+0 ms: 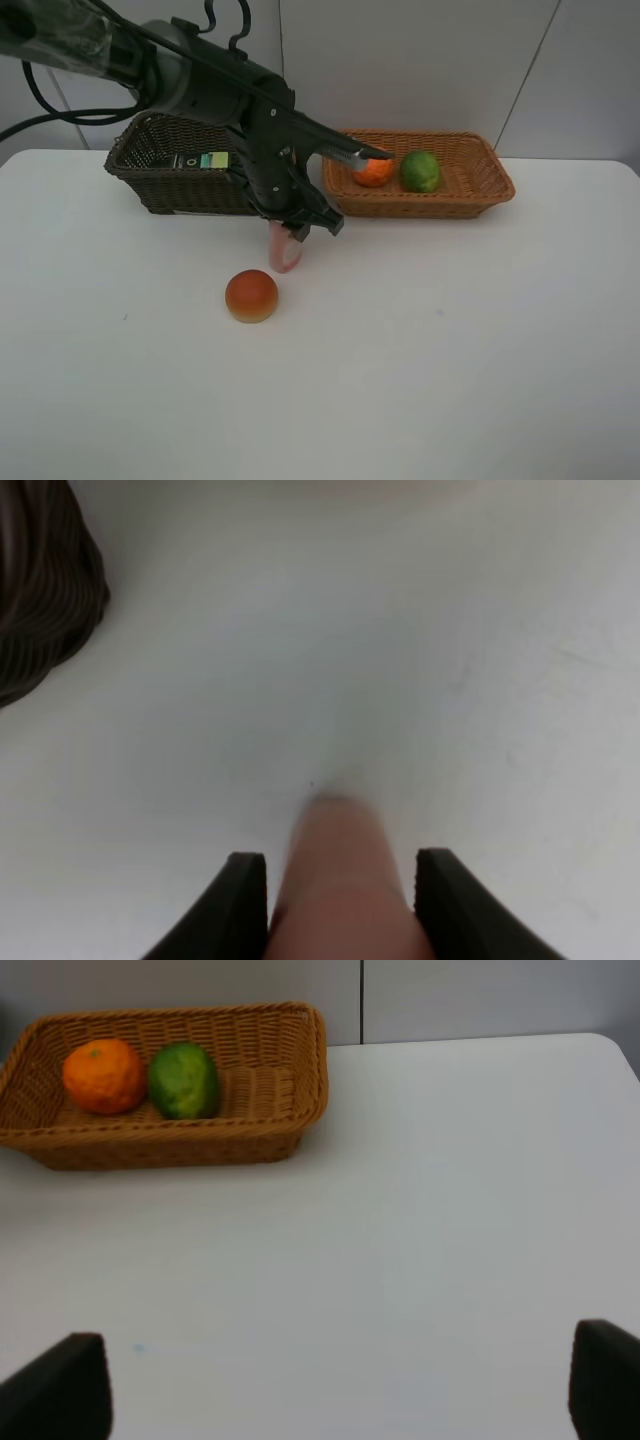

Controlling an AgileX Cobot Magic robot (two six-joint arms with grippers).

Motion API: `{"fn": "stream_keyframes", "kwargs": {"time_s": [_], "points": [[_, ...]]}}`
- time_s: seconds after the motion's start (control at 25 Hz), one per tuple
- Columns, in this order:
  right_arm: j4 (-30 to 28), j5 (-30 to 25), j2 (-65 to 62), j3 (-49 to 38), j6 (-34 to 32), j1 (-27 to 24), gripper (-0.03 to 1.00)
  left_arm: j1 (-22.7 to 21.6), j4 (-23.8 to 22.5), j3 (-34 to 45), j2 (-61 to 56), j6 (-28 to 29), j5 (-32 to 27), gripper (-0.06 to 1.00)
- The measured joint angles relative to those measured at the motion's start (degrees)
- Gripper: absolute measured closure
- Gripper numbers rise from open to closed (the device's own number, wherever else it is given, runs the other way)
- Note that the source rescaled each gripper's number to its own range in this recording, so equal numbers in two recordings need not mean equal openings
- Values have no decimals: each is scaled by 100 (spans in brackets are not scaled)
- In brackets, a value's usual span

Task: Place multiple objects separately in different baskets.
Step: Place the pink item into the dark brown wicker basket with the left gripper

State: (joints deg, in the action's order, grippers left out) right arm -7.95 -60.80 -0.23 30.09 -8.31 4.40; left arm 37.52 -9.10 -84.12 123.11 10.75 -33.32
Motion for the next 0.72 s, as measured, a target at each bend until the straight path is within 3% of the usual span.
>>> {"fn": "stream_keyframes", "kwargs": {"time_s": [0.72], "points": [[0,0,0,0,0,0,-3,0,209,0,-481,138,64,55]]}}
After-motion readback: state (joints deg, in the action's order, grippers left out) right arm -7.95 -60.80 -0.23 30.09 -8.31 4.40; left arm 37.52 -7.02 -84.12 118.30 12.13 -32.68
